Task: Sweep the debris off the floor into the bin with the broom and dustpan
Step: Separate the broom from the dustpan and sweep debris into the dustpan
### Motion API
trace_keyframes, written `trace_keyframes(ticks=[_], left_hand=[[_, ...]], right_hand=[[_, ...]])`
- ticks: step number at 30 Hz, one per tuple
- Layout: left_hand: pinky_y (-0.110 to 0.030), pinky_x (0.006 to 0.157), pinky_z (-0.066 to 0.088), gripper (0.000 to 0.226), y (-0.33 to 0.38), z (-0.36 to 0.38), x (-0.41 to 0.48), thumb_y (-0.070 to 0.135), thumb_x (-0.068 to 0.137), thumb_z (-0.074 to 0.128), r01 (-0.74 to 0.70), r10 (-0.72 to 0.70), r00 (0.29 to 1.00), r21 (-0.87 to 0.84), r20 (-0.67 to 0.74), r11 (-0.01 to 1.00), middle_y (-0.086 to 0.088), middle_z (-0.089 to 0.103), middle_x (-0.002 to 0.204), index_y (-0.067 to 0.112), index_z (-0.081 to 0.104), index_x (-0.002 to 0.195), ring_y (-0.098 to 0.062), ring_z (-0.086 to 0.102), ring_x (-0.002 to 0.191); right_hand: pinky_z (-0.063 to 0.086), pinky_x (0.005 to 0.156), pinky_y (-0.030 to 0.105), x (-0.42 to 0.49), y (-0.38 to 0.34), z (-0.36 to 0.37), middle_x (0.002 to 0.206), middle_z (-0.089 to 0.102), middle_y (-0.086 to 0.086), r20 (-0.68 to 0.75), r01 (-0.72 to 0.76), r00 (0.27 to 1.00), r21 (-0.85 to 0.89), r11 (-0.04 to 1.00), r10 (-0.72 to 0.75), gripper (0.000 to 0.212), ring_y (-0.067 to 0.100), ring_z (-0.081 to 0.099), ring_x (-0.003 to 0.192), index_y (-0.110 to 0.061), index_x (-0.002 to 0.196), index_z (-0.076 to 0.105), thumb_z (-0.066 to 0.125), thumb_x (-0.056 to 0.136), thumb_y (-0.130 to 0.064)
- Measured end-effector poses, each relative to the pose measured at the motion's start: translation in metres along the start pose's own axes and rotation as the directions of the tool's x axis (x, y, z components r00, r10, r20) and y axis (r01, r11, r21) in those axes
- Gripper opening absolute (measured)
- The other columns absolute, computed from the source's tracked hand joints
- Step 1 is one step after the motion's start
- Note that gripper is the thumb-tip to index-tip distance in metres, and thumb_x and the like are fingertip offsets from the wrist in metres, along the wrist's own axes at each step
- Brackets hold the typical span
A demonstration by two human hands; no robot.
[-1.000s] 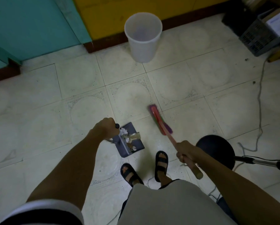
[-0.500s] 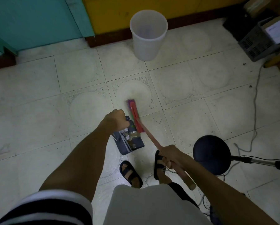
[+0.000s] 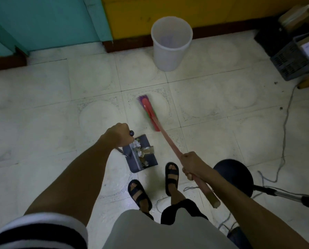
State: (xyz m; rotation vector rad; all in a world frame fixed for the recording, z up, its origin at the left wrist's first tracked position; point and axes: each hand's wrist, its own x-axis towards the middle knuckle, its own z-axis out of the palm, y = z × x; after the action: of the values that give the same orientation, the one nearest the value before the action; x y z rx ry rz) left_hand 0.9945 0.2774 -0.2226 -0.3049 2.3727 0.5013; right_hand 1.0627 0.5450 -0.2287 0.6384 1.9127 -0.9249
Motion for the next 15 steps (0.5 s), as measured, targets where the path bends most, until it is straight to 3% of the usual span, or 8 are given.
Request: trace_keyframes(ticks=[10, 15], left_hand=[[-0.033, 0.059, 0.051, 0.029, -0.027, -0.023, -0.005, 0.02, 0.082, 0.057, 0.217, -0.222, 0.972, -0.067, -0.074, 0.974, -0.011, 0.053, 0.056, 0.009, 0.048, 0.056, -0.022, 0.052, 0.05], [-0.024, 0.049, 0.033, 0.032, -0.04, -0.02, 0.009, 0.018, 0.082, 0.059, 0.221, -0.224, 0.973, -0.065, -0.059, 0.973, -0.009, 0.05, 0.058, 0.011, 0.044, 0.054, -0.022, 0.047, 0.054]], right_hand=[[0.04, 0.035, 0.021, 0.067, -0.058, -0.047, 0.066, 0.058, 0.015, -0.038, 0.069, 0.997, -0.113, 0.991, -0.074, 0.024, 0.022, 0.052, 0.044, 0.003, 0.1, 0.055, 0.043, 0.097, -0.017], [0.038, 0.035, 0.02, 0.092, -0.064, -0.033, 0.062, 0.054, 0.013, 0.039, -0.005, 0.999, -0.11, 0.994, 0.009, 0.019, 0.018, 0.045, 0.038, -0.002, 0.088, 0.052, 0.042, 0.097, -0.016]])
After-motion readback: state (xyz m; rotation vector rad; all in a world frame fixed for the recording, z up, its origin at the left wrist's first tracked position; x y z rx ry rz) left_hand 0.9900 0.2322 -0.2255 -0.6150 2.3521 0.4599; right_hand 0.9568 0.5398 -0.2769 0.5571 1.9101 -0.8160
